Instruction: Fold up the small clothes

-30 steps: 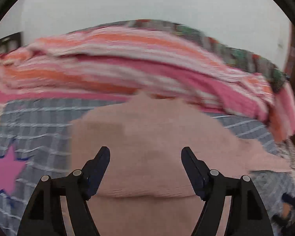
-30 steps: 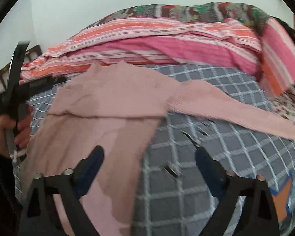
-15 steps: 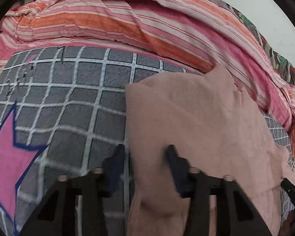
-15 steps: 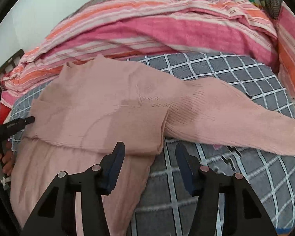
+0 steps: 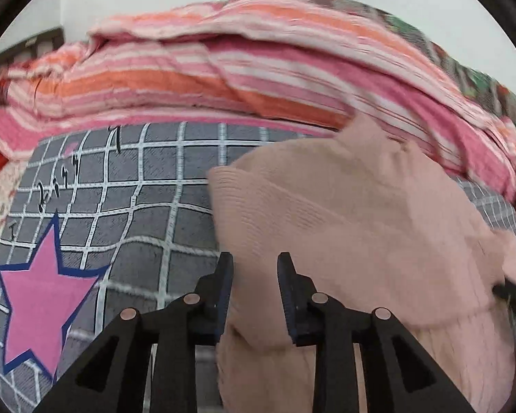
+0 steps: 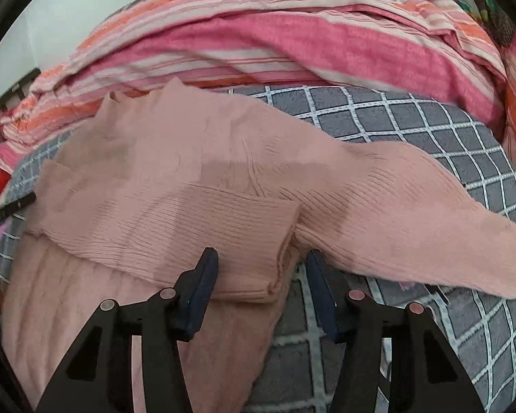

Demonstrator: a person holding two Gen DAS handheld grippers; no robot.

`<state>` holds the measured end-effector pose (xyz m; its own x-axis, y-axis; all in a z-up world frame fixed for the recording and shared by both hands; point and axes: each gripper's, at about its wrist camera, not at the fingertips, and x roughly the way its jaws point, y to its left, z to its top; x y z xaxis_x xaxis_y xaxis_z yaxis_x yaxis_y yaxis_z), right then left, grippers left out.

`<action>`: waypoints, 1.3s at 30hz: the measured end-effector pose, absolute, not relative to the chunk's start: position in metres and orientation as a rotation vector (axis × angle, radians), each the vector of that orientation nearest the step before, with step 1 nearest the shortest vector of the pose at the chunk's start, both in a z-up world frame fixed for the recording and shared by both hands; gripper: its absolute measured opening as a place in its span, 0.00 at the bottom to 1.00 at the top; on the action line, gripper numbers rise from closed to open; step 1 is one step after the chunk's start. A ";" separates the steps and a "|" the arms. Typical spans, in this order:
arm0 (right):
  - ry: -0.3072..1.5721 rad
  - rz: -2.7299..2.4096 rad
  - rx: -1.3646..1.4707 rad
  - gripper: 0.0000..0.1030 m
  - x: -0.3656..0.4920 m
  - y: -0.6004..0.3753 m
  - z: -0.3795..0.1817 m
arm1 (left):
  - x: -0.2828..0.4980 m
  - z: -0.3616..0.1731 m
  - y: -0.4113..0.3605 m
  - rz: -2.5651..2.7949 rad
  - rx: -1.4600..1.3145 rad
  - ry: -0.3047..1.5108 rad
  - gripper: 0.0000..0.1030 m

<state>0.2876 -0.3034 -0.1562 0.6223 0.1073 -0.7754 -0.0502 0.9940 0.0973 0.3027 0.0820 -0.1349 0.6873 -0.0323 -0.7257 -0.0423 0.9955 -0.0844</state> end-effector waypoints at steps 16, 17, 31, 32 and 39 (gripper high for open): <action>0.762 -0.227 0.314 0.74 0.169 -0.527 -0.143 | 0.255 -0.169 0.053 -0.052 -0.019 0.835 0.66; 0.771 -0.243 0.325 0.74 0.168 -0.534 -0.148 | 0.255 -0.169 0.054 -0.051 -0.019 0.835 0.66; 0.754 -0.290 0.466 0.71 0.196 -0.587 -0.160 | 0.257 -0.171 0.057 -0.051 -0.041 0.841 0.67; 0.755 -0.304 0.467 0.68 0.198 -0.589 -0.160 | 0.257 -0.172 0.058 -0.053 -0.047 0.843 0.68; 0.764 -0.337 0.457 0.15 0.212 -0.604 -0.161 | 0.257 -0.172 0.057 -0.052 -0.050 0.844 0.68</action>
